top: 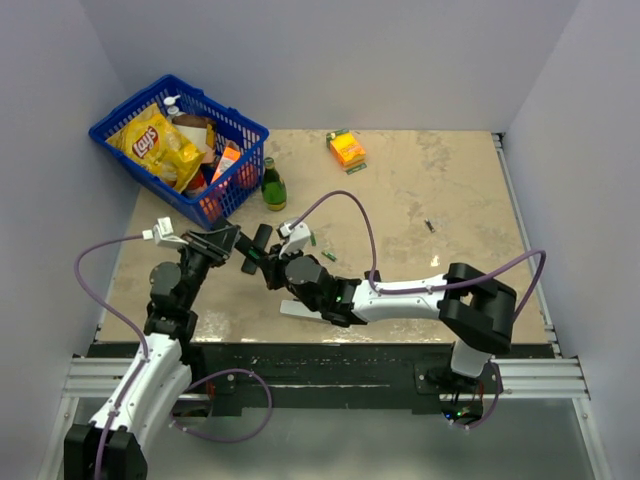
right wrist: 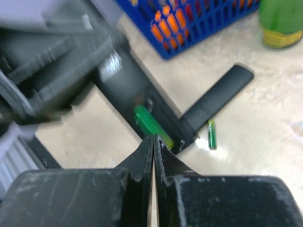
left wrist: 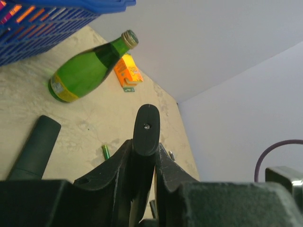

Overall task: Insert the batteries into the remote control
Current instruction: Adjust the battery in the remote control.

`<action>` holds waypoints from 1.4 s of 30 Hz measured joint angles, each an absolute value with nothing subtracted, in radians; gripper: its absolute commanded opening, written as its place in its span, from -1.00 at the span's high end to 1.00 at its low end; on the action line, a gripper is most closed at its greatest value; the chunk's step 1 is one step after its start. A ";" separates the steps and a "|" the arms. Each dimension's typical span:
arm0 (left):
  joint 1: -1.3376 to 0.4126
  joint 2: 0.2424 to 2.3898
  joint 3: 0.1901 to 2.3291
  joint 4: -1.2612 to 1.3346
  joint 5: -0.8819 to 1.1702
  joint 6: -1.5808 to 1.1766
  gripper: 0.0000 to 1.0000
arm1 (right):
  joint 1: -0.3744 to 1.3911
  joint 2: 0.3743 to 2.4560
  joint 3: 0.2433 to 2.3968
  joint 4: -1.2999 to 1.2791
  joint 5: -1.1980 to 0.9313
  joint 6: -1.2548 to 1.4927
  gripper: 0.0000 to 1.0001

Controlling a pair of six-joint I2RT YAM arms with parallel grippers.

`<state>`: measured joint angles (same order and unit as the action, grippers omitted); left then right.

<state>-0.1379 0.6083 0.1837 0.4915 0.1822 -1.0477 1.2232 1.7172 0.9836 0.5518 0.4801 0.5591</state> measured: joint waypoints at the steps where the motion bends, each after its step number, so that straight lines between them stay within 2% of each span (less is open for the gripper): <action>1: -0.132 0.609 0.194 0.494 0.160 -1.035 1.00 | 1.227 1.721 0.984 0.528 0.475 0.546 0.93; 9: -0.130 0.649 0.204 0.486 0.171 -0.985 1.00 | 1.242 1.748 0.999 0.471 0.476 0.478 0.86; 15: -0.132 0.652 0.206 0.490 0.237 -0.963 1.00 | 1.249 1.697 1.011 0.364 0.454 0.458 0.59; 19: -0.140 0.645 0.228 0.498 0.313 -0.952 1.00 | 1.260 1.615 1.049 0.207 0.430 0.427 0.13; 20: -0.141 0.643 0.237 0.508 0.333 -0.951 1.00 | 1.263 1.593 1.062 0.167 0.422 0.418 0.07; 21: -0.144 0.642 0.245 0.518 0.346 -0.950 1.00 | 1.263 1.568 1.071 0.126 0.403 0.412 -0.09; 24: -0.144 0.641 0.273 0.569 0.393 -0.950 1.00 | 1.244 1.487 1.073 0.022 0.329 0.396 -0.33; 27: -0.144 0.649 0.279 0.606 0.440 -0.950 1.00 | 1.170 1.398 1.044 -0.009 0.226 0.383 -0.44; 34: -0.144 0.688 0.292 0.635 0.521 -0.950 1.00 | 1.001 1.233 0.923 -0.010 0.080 0.362 -0.36; 42: -0.144 0.690 0.336 0.617 0.550 -0.935 1.00 | 0.909 1.245 0.916 -0.016 -0.025 0.339 -0.31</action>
<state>-0.1444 0.6899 0.3359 0.6167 0.5499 -0.9348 0.9089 1.2446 0.9157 -0.0162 -0.0250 0.3393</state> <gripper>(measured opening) 0.238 0.657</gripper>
